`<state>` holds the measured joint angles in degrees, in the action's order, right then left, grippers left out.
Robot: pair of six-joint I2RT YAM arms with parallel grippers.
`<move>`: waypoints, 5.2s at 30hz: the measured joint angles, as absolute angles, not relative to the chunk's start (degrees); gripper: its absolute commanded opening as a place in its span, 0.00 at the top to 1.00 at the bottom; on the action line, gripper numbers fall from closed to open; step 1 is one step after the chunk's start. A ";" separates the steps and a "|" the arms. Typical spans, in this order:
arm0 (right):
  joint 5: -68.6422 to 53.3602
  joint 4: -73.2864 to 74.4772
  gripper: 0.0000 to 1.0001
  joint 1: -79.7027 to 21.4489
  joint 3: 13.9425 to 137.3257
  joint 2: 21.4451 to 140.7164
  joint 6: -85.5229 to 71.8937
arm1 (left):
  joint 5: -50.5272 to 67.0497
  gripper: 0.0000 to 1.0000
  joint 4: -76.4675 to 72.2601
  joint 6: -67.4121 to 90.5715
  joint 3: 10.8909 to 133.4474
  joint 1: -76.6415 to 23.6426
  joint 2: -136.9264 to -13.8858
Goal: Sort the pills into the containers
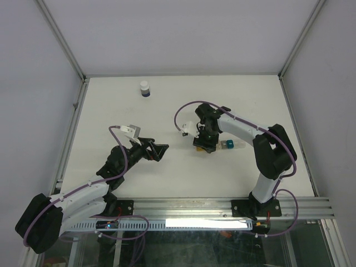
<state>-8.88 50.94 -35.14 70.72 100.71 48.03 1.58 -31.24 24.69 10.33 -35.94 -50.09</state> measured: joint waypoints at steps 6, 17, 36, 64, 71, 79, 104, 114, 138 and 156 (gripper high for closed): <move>-8.95 50.72 1.00 -35.14 70.67 100.71 47.92 | 1.58 0.01 -31.24 24.69 10.33 -35.92 -49.80; -9.17 50.68 1.00 -35.33 70.50 100.71 48.01 | 1.58 0.01 -31.22 24.69 10.33 -35.92 -49.74; -8.38 50.09 1.00 -35.42 70.70 100.88 48.27 | 1.56 0.01 -31.14 24.64 10.33 -35.92 -49.69; -8.84 50.30 1.00 -35.03 70.50 100.79 48.10 | 1.54 0.01 -29.45 24.64 9.47 -35.94 -48.01; -8.16 50.04 1.00 -34.96 70.39 100.77 48.07 | 1.54 0.01 -29.43 24.67 9.43 -35.92 -47.48; -8.58 50.33 1.00 -34.96 70.37 100.71 48.07 | 1.56 0.01 -29.43 24.67 9.39 -35.92 -47.48; -14.74 47.33 1.00 -31.14 65.71 95.92 45.98 | 1.58 0.01 -29.45 25.04 9.37 -35.92 -47.51; -38.28 40.38 1.00 -23.24 61.65 81.78 40.73 | 1.58 0.01 -24.97 26.85 11.51 -35.92 -47.33; -69.60 -60.07 1.00 -7.40 35.86 63.05 -37.52 | -15.66 0.26 22.70 23.35 51.57 -33.93 -79.72; -72.03 -59.00 1.00 -7.03 35.86 66.85 -37.80 | -13.37 0.39 25.74 19.86 55.27 -28.42 -94.00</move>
